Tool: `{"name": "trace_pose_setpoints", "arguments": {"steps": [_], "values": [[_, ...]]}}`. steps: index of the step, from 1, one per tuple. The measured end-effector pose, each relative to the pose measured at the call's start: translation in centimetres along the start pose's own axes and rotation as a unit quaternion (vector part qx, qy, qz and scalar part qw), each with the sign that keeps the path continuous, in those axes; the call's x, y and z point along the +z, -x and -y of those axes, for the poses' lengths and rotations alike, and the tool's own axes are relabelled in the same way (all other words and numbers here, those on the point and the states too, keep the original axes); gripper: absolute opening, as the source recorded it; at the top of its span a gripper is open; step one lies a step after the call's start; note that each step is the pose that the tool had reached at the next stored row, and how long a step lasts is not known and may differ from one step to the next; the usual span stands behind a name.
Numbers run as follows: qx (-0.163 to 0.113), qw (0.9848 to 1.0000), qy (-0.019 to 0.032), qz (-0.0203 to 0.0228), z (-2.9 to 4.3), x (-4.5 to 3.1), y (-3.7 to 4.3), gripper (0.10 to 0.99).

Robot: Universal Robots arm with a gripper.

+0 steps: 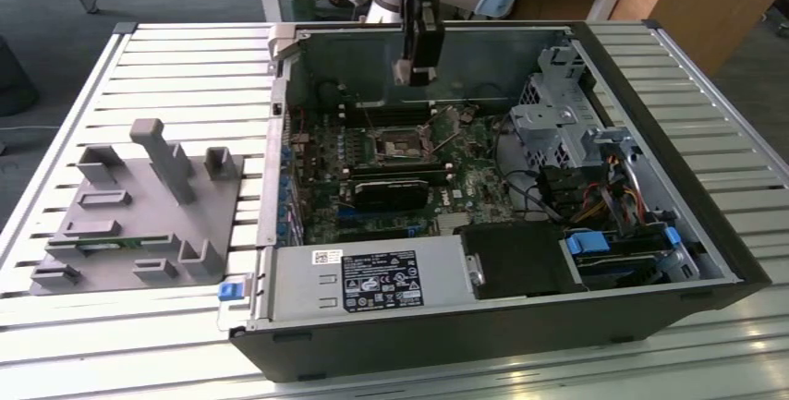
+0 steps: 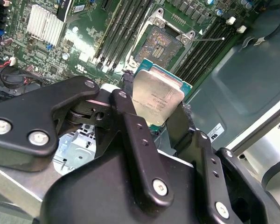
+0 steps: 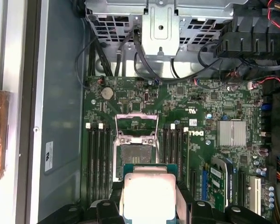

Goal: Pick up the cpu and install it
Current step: 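Place the cpu into insertion slot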

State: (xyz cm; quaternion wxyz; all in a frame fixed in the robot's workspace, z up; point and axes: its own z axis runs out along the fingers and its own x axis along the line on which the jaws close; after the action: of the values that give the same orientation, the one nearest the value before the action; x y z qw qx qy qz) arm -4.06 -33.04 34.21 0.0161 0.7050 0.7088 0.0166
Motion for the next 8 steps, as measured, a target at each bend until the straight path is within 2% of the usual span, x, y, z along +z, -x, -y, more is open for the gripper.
{"name": "trace_pose_setpoints", "arguments": {"steps": [8], "values": [[0.0, 1.0, 0.0, 0.0, 0.02, 0.48, 0.0, 0.533]]}}
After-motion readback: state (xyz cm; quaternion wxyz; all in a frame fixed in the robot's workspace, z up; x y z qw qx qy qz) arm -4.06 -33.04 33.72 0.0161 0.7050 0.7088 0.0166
